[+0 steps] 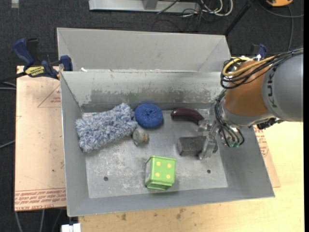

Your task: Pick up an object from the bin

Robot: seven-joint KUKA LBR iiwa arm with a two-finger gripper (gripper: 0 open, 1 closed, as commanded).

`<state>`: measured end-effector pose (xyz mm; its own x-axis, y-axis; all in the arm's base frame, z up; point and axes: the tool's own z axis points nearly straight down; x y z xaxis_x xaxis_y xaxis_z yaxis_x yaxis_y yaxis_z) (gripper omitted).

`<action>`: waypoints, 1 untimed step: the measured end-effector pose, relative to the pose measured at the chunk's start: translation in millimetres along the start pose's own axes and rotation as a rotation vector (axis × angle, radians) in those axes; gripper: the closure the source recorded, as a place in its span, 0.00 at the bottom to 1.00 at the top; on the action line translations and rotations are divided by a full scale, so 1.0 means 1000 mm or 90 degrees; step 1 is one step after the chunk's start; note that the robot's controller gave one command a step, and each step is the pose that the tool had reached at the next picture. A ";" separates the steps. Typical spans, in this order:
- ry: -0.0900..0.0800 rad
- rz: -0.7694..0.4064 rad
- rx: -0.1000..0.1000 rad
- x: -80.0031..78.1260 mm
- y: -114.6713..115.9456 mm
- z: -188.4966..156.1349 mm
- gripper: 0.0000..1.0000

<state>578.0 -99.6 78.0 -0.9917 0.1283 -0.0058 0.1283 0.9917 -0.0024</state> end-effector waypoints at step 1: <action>0.007 0.000 -0.002 0.002 0.001 -0.020 1.00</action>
Offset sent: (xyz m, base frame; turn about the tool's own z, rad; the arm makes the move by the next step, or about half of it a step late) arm 0.0000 0.0001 0.0334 0.0000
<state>575.6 -98.3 97.5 -0.9918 0.1281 0.0051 0.1281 0.9918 0.0004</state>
